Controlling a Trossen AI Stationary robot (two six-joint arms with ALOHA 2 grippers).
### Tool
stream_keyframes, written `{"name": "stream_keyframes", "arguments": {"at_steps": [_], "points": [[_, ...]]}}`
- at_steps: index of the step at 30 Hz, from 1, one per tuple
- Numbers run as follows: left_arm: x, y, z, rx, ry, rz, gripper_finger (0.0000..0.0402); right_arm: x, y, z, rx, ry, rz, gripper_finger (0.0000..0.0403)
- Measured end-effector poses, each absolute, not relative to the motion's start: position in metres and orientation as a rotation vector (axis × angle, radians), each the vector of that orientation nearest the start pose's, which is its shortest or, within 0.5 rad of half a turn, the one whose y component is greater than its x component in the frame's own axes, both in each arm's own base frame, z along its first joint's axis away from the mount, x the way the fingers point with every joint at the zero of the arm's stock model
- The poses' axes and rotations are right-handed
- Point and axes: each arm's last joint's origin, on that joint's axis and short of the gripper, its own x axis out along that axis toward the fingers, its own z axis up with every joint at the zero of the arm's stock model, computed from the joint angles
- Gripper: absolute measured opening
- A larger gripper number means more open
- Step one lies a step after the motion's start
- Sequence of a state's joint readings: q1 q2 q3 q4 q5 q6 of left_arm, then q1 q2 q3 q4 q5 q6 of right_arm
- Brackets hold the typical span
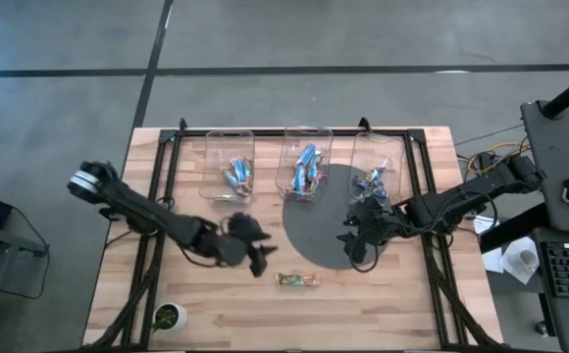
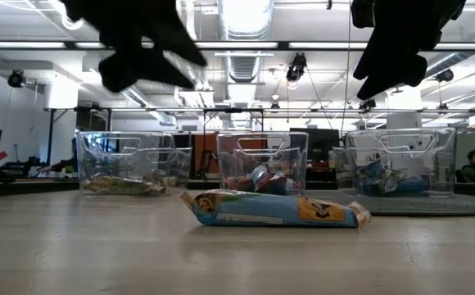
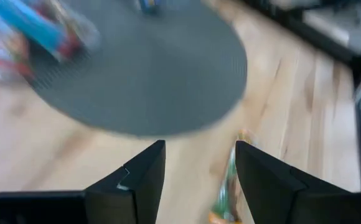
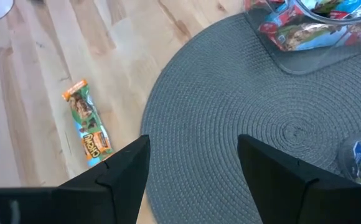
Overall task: Pick and place Granola Bars by type
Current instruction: Put the yellow granola bar into the left transparent bin
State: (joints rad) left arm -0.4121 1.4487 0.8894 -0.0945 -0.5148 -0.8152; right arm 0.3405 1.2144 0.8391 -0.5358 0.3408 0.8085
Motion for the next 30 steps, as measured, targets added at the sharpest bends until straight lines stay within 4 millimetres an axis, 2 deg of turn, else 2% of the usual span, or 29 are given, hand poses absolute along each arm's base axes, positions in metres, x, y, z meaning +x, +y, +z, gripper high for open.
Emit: {"name": "stream_keyframes", "arguments": {"at_steps": [8,14,23,30], "points": [[0.324,-0.142,0.181,-0.370,0.644,0.213,0.0177,0.226,0.070,0.242,0.487,0.791,-0.349,0.0233],[0.347,-0.161,0.165,-0.298,0.710,0.149,0.0177,0.225,0.071,0.241,0.526,0.817,-0.324,0.0233],[0.349,-0.171,0.155,-0.261,0.743,0.113,0.0177,0.225,0.072,0.241,0.528,0.824,-0.315,0.0233],[0.349,-0.180,0.130,-0.201,0.803,0.098,0.0177,0.225,0.072,0.240,0.527,0.826,-0.316,0.0233]]}}
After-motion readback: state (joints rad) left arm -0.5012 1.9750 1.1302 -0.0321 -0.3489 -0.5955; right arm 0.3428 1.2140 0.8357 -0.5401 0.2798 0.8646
